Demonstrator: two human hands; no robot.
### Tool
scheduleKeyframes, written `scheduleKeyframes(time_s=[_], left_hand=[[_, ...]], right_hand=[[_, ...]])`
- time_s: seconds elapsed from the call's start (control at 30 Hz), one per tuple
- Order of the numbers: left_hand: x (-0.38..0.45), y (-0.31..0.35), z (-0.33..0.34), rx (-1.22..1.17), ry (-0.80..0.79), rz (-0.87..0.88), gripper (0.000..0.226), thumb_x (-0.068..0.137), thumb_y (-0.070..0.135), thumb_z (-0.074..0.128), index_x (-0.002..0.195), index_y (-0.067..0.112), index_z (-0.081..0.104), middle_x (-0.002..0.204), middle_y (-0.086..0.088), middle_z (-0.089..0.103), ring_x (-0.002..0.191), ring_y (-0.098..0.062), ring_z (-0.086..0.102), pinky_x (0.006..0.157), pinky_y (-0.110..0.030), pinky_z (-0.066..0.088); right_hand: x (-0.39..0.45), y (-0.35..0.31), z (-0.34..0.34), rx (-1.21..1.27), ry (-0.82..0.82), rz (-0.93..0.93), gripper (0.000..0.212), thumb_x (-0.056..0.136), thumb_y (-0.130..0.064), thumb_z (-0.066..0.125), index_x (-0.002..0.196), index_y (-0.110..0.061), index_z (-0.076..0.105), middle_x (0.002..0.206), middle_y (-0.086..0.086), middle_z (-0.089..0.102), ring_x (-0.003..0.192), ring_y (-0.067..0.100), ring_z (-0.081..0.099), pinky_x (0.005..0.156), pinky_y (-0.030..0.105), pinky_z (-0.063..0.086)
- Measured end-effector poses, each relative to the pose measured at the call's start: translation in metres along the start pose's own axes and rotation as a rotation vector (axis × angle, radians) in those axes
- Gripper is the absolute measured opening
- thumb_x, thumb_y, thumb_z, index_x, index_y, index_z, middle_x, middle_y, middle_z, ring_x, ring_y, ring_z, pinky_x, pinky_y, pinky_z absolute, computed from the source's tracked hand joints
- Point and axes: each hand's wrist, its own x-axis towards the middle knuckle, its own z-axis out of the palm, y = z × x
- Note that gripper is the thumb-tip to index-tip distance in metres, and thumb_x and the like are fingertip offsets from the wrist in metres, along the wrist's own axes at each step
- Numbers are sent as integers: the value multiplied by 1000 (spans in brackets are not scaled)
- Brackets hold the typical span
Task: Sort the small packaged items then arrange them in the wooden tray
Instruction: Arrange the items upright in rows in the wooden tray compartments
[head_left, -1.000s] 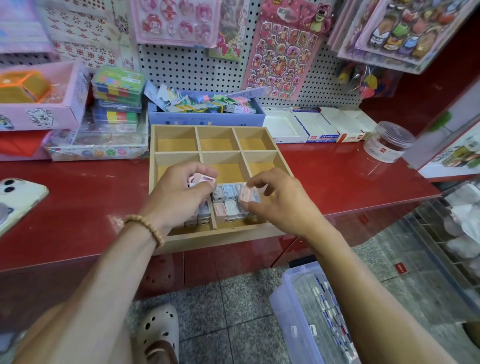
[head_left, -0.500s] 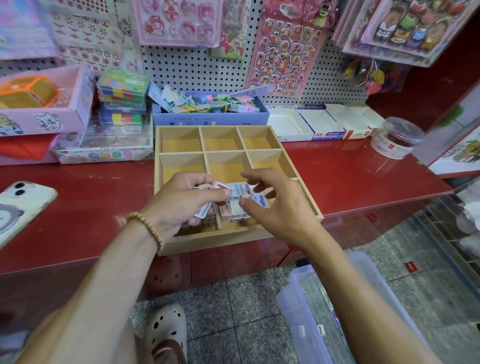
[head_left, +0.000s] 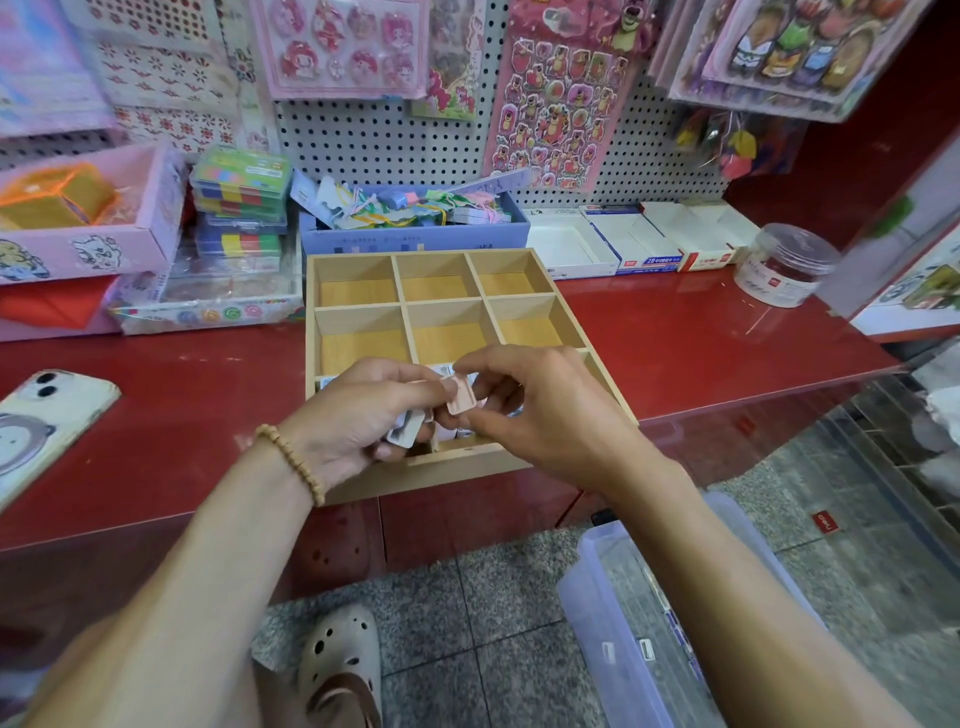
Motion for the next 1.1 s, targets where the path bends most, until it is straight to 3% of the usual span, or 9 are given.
scheduleKeyframes(time_s=[0.1, 0.23, 0.33, 0.5, 0.73, 0.83, 0.93, 1.1], left_hand=[[-1, 0, -1, 40, 40, 9, 19, 91, 14, 63, 95, -5, 67, 65, -7, 63, 50, -10, 42, 31, -14, 21], [-2, 3, -11, -53, 235, 53, 20, 86, -4, 60, 105, 0, 67, 85, -18, 69, 57, -12, 49, 32, -17, 25], [-1, 4, -17, -79, 319, 69, 23, 87, -7, 56, 105, 6, 59, 91, -17, 74, 57, -10, 51, 33, -18, 26], [-1, 2, -18, -52, 292, 63, 17, 89, -3, 59, 95, 9, 49, 90, -15, 74, 52, -8, 49, 34, -17, 26], [-3, 1, -17, -10, 260, 102, 11, 86, 6, 69, 96, 2, 71, 85, -7, 63, 58, -7, 51, 36, -16, 30], [-3, 0, -12, -17, 225, 88, 12, 85, 9, 69, 94, 2, 73, 77, -6, 66, 56, -8, 52, 35, -16, 30], [0, -2, -8, 2, 215, 86, 12, 84, 13, 72, 88, 2, 71, 70, -6, 66, 55, -14, 48, 34, -17, 30], [1, -2, -5, 19, 199, 91, 20, 79, 18, 77, 89, 1, 72, 69, -8, 63, 56, -15, 44, 35, -18, 30]], right_hand=[[2, 6, 0, -100, 9, -18, 32, 83, -27, 79, 112, -19, 69, 86, -10, 61, 74, 10, 58, 72, 27, 48], [4, 31, 11, -203, 99, 67, 35, 82, -31, 79, 114, -20, 70, 102, -5, 53, 96, 11, 49, 77, 26, 39], [4, 43, 27, -212, 118, 64, 37, 78, -34, 83, 111, -19, 72, 106, -4, 54, 107, 19, 48, 87, 34, 42], [8, 46, 40, -272, 161, 65, 38, 77, -33, 83, 110, -17, 74, 107, 1, 58, 105, 26, 49, 85, 47, 46], [6, 49, 42, -307, 170, 42, 40, 79, -32, 79, 114, -13, 73, 107, 4, 59, 103, 26, 50, 86, 45, 47], [5, 36, 34, -157, 205, 48, 51, 80, -41, 75, 125, -17, 67, 110, -2, 56, 105, 16, 50, 88, 26, 42], [4, 13, 29, 22, 171, -10, 54, 81, -30, 80, 131, -21, 62, 104, -8, 59, 94, 4, 55, 80, 11, 41], [7, 3, 31, 4, 181, -54, 37, 81, -25, 80, 116, -19, 72, 101, -2, 66, 88, 10, 62, 79, 27, 50]])
